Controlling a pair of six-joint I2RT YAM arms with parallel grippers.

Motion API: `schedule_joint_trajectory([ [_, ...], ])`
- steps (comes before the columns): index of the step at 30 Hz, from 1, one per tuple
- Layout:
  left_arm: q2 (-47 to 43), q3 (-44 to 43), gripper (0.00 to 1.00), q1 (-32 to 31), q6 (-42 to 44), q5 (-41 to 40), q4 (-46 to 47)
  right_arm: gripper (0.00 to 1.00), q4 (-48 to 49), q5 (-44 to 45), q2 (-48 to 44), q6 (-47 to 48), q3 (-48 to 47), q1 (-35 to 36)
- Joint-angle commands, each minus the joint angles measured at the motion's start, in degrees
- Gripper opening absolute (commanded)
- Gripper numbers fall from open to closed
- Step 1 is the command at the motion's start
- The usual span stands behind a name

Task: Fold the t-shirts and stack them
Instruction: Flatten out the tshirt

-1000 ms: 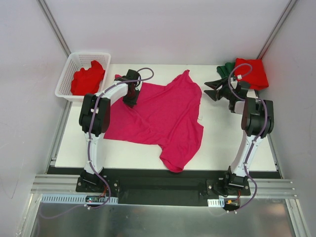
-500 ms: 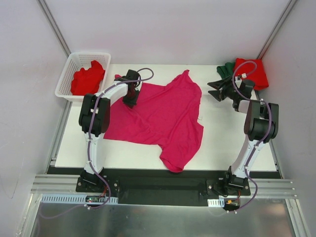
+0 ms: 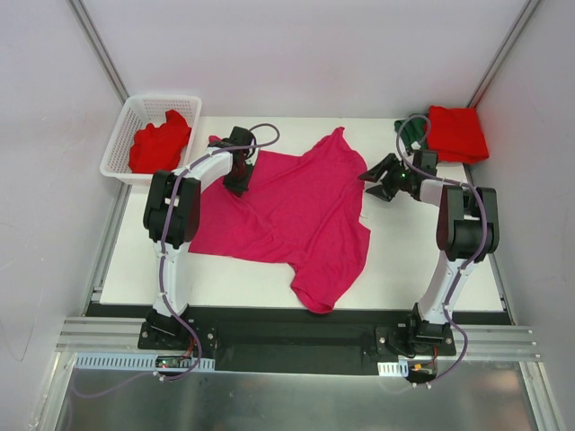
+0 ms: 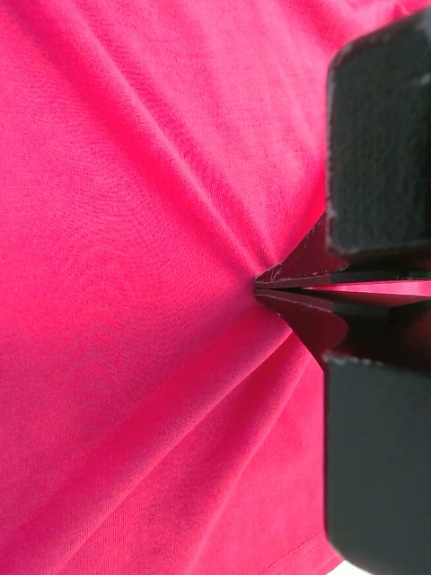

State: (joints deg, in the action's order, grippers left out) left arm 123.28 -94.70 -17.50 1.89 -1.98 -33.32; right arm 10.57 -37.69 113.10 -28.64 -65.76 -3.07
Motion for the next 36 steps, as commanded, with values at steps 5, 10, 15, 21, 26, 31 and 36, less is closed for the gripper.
schedule_joint_trajectory([
  [5,-2.6,1.4,0.0,0.7,-0.6,-0.3,-2.6,0.65,-4.3,4.1,1.6,3.3,-1.0,1.5],
  [10,-2.4,1.2,0.0,0.7,-0.5,-0.3,-2.6,0.65,-8.8,7.4,1.5,5.2,-2.8,1.6],
  [15,-2.4,1.1,0.0,0.7,-0.5,-0.3,-2.6,0.66,-7.6,4.5,3.3,2.7,-4.3,1.6],
  [21,-2.7,1.0,0.0,0.9,-0.1,-0.7,-2.6,0.66,-5.7,1.0,5.1,0.3,-6.3,2.0],
  [26,-2.9,1.4,0.0,1.1,-0.2,-0.7,-2.6,0.66,-2.3,-2.5,6.5,-3.9,-7.0,2.1],
  [31,-3.0,1.6,0.0,1.1,-0.2,-0.6,-2.6,0.67,8.2,-6.9,8.1,-10.9,-5.4,2.2],
  [36,-3.2,1.4,0.0,1.1,-0.4,-0.4,-2.7,0.67,18.0,-9.5,8.8,-17.9,-4.6,2.2],
])
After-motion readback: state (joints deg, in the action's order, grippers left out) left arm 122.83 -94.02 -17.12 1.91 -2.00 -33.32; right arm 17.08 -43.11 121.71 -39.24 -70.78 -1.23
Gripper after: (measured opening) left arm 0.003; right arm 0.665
